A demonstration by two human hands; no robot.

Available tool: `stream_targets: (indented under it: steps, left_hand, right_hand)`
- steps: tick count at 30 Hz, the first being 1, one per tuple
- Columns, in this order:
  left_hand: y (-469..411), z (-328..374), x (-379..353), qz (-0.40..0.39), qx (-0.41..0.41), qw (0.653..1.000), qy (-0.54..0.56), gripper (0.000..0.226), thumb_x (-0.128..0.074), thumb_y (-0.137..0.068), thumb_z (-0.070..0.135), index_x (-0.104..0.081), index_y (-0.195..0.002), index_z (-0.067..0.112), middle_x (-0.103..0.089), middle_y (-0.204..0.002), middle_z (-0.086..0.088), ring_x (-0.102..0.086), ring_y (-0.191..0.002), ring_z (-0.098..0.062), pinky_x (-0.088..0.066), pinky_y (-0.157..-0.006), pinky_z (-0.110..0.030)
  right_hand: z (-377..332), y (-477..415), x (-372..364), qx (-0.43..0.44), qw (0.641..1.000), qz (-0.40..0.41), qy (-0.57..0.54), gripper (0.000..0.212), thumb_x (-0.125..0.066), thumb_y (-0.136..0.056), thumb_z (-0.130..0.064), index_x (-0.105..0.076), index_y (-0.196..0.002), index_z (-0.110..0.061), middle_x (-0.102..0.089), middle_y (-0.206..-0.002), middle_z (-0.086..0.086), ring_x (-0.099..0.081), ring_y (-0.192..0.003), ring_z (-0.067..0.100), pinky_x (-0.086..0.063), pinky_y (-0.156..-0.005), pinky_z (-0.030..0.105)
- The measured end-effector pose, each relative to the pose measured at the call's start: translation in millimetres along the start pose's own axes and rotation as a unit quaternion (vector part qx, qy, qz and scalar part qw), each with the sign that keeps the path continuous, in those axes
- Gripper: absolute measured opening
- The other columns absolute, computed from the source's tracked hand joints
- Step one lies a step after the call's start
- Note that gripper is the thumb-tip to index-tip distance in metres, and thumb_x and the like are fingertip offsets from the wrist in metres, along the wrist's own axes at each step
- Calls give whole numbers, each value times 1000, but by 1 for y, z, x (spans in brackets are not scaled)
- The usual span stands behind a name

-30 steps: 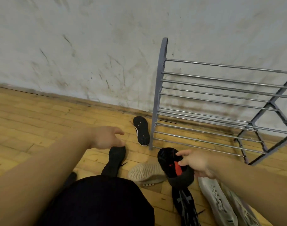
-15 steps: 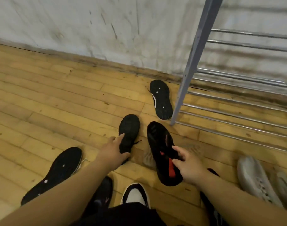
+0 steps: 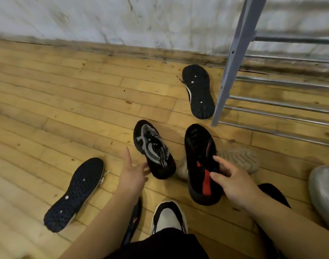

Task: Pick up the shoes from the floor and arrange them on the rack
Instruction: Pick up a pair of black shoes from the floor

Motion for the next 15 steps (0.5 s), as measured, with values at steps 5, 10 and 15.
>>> stream_targets:
  steps: [5,10,15]
  left_hand:
    - [8,-12,24,66,-50,979,-188,69,-52,-105,32,-15,-159,52,-49,-154,1,-66,-81,-4,-51,-64,-21]
    - [12,-18,54,71,-83,954,-281,72,-60,-99,41,-21,-160,42,-38,-161,-3,-49,-138,-21,-45,-110,-41]
    - [4,-33,126,141,-54,903,-401,85,-66,-92,51,-18,-161,38,-29,-157,-7,-38,-140,-30,-41,-112,-49]
  right_hand:
    - [-3,4,-5,0,1000,7,24,57,-67,-100,-28,-47,-149,-47,-54,-152,-5,-54,-136,22,-51,-108,42]
    - [-18,7,-13,18,1000,11,9,55,-65,-101,-27,-47,-148,-48,-54,-152,-4,-53,-138,23,-48,-112,49]
    - [-46,17,-42,75,997,-23,9,57,-64,-102,-17,-47,-151,-41,-54,-138,-12,-53,-121,10,-46,-102,31]
Point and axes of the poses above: each hand's wrist, its own y-axis away from the middle knuckle, its own x-axis out of the back of the hand, z = x × y, the point moved 6 cm from there along -y, towards the middle knuckle
